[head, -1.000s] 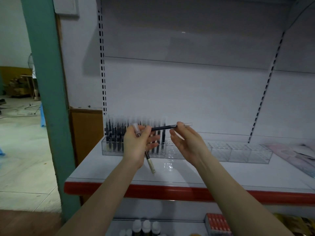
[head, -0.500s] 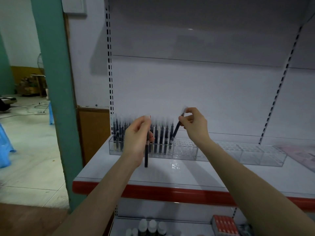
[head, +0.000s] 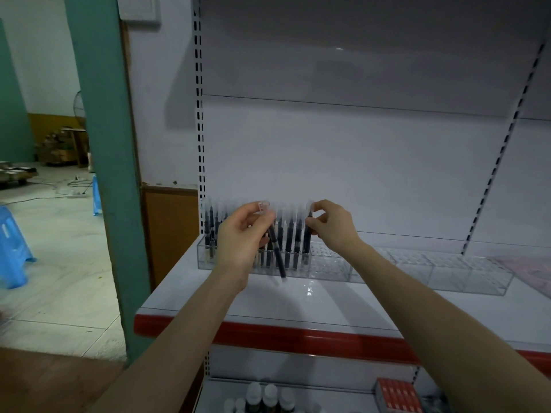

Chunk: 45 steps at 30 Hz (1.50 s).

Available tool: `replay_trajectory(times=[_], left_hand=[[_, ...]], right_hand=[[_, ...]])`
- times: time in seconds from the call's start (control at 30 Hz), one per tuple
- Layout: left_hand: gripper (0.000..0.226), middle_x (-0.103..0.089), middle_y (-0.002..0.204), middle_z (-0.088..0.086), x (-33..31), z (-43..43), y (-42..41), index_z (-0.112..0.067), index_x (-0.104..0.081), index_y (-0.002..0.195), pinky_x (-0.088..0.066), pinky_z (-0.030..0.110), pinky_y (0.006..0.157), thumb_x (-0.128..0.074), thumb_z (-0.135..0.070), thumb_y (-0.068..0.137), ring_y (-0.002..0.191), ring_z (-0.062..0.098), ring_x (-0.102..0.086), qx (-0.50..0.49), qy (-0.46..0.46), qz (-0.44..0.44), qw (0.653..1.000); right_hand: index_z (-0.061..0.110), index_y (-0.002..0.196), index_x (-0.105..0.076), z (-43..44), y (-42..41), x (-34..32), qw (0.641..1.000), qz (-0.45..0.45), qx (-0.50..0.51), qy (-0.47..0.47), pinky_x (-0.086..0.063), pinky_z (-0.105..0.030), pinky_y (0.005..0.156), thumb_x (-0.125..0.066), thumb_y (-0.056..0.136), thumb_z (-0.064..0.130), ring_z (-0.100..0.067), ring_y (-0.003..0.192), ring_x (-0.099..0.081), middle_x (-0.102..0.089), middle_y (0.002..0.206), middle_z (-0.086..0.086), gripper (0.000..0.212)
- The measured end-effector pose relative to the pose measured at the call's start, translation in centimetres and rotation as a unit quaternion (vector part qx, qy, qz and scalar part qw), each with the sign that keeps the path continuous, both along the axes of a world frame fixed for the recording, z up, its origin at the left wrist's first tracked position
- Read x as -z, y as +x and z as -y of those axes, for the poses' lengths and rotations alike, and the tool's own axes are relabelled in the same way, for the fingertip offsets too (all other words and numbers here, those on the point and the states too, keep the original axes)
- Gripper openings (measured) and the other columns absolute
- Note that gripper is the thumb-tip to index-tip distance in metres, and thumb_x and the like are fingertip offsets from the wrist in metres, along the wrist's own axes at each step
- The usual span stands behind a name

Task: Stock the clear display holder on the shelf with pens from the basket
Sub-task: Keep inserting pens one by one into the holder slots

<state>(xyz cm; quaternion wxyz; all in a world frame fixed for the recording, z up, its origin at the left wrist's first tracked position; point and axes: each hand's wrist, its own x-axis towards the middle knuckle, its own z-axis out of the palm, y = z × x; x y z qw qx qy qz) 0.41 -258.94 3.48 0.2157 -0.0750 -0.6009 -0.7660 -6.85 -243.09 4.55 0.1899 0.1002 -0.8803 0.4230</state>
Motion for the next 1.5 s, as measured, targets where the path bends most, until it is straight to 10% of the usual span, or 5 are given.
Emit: replay_trajectory(times=[0.43,0.97,1.13,1.27,1.5], left_hand=[[0.032,-0.066,0.082,0.002,0.1,0.8,-0.1,-0.023,-0.055,0.116,-0.057,0.023,0.066,-0.06,-0.009,0.088,0.078,0.011,-0.065,-0.009,-0.031,-0.017,0.999],[0.023,-0.062,0.068,-0.006,1.0,-4.7,-0.6,-0.017,-0.061,0.108,-0.049,0.023,0.069,-0.062,-0.007,0.087,0.065,0.005,-0.059,-0.012,-0.126,-0.065,0.99],[0.05,-0.066,0.094,-0.007,4.2,-4.3,0.2,-0.017,-0.045,0.135,-0.042,0.004,0.072,-0.06,-0.026,0.089,0.088,0.0,-0.06,-0.011,-0.307,-0.052,0.95],[0.045,-0.062,0.124,-0.002,7.1,-3.4,0.8,-0.021,-0.054,0.129,-0.04,0.021,0.094,-0.055,-0.041,0.089,0.113,0.01,-0.055,-0.017,-0.496,-0.003,0.868],[0.037,-0.064,0.112,-0.005,8.5,-3.0,0.3,-0.024,-0.067,0.107,-0.044,0.028,0.092,-0.048,-0.05,0.09,0.106,0.013,-0.055,-0.024,-0.611,0.046,0.79]], right_hand=[[0.004,0.122,-0.051,-0.4,-0.3,1.1,0.999,0.04,0.012,-0.007,-0.048,-0.025,0.068,-0.065,0.087,0.018,-0.017,0.076,-0.059,-0.065,0.096,-0.011,0.04],[0.01,0.091,-0.066,-3.1,6.4,1.3,0.989,0.013,-0.147,0.014,-0.044,-0.008,0.056,-0.066,0.084,0.01,0.007,0.054,-0.056,-0.062,0.069,0.007,0.007],[0.006,0.097,-0.064,-5.2,5.1,1.6,0.998,-0.007,-0.065,-0.009,-0.05,-0.014,0.056,-0.063,0.086,0.01,-0.01,0.066,-0.06,-0.063,0.076,0.0,0.012],[0.007,0.098,-0.061,-6.0,3.0,1.2,0.997,-0.027,0.006,-0.076,-0.051,-0.026,0.066,-0.061,0.086,0.011,-0.022,0.077,-0.063,-0.063,0.084,-0.006,0.012],[0.002,0.106,-0.057,-4.1,-0.1,0.4,0.994,-0.062,0.031,-0.09,-0.053,-0.038,0.082,-0.058,0.088,0.012,-0.023,0.086,-0.059,-0.062,0.096,-0.012,0.02]])
